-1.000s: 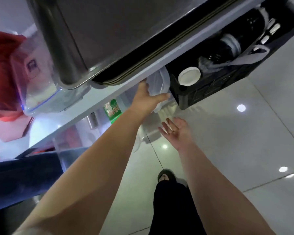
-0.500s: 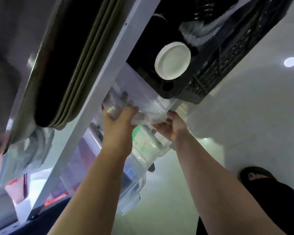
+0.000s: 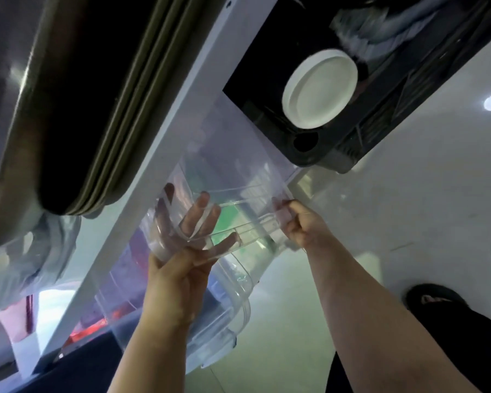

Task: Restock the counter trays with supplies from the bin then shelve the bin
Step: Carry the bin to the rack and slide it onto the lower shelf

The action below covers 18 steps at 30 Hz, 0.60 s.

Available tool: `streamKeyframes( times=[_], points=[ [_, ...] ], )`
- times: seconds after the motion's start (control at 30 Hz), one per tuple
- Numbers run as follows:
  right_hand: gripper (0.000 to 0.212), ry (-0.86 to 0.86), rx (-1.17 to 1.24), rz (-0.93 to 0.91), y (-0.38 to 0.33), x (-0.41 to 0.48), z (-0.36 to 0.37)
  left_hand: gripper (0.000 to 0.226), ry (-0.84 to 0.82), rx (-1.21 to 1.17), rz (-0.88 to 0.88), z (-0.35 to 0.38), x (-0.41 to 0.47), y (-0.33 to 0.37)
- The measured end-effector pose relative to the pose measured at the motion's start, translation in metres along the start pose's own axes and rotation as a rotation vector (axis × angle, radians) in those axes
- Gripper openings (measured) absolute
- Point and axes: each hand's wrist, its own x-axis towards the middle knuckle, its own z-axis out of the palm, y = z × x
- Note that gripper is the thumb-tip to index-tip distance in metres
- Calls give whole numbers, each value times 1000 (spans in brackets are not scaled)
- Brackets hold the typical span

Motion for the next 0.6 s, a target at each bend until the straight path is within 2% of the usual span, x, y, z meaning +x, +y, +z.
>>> streamKeyframes(
  times=[0.1, 0.27, 0.4, 0.6],
  points=[
    [16, 36, -138, -98, -11, -16, 3, 105, 7, -61, -25, 4, -6, 0],
    [39, 37, -55, -245, -33, -36, -3, 100, 69, -214, -68, 1, -19, 2],
    [59, -11, -227, -329, -29, -64, -12, 96, 69, -335, -150, -16, -39, 0],
    [47, 139, -151, -371, -11, -128, -13, 100, -43, -553, -207, -42, -68, -6]
  ],
)
